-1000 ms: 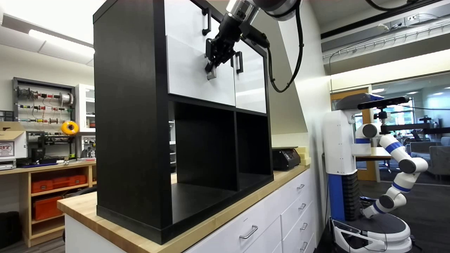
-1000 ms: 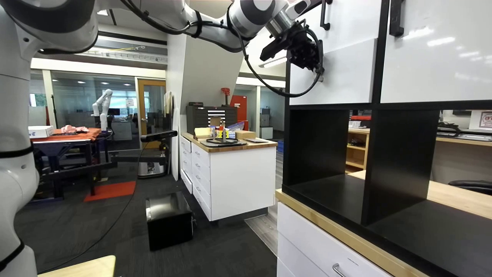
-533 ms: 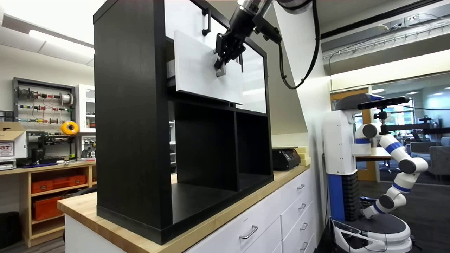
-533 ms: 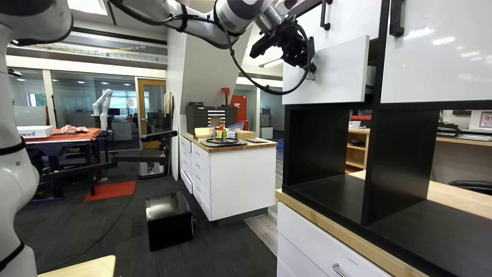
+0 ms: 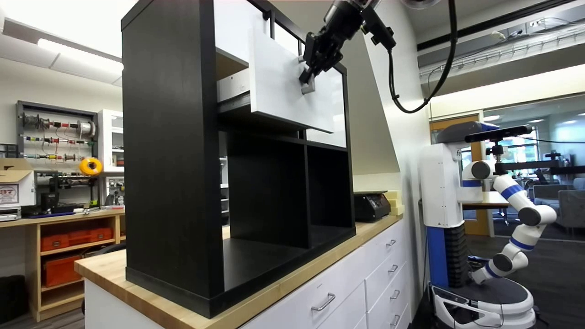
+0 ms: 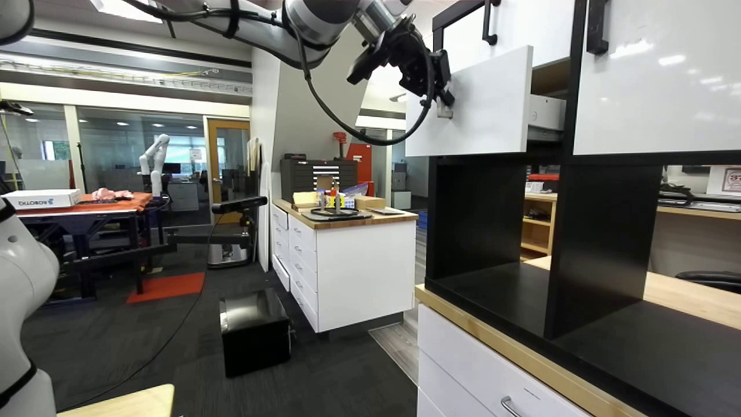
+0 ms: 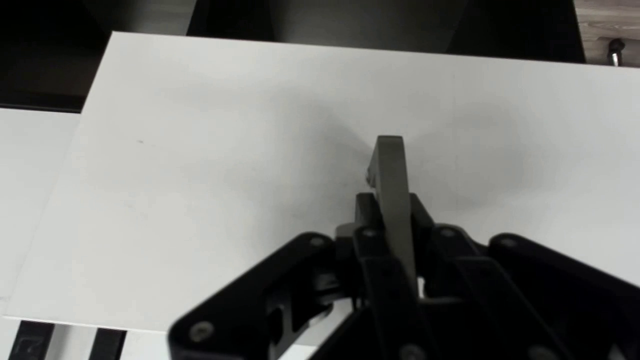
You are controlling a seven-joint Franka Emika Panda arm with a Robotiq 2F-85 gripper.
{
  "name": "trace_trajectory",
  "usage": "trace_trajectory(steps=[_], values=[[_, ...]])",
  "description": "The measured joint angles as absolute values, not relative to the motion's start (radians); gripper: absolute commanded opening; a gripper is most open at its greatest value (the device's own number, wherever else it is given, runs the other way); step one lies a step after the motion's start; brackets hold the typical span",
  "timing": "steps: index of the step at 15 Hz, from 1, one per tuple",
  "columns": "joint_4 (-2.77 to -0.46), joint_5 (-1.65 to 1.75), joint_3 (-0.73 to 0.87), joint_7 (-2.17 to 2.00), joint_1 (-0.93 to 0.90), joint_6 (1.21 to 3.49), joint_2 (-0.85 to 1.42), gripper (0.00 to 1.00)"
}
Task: Open the bottom drawer
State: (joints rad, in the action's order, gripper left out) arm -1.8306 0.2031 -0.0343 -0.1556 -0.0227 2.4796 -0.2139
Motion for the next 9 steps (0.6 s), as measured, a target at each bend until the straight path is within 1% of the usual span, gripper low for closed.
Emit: trace_trajectory(steps=[6, 7, 8, 9], values=[[-2.024, 0.175, -0.035, -0.157, -0.018, 2.496, -0.402, 0.07], [-2.053, 0.171, -0.036, -0.158, -0.017, 2.497, -0.433, 0.08], [-2.079, 0.168, -0.037, -0.158, -0.015, 2.497, -0.462, 0.40], [-2.107, 0.164, -0.039, -0.158, -0.013, 2.497, -0.492, 0.40]])
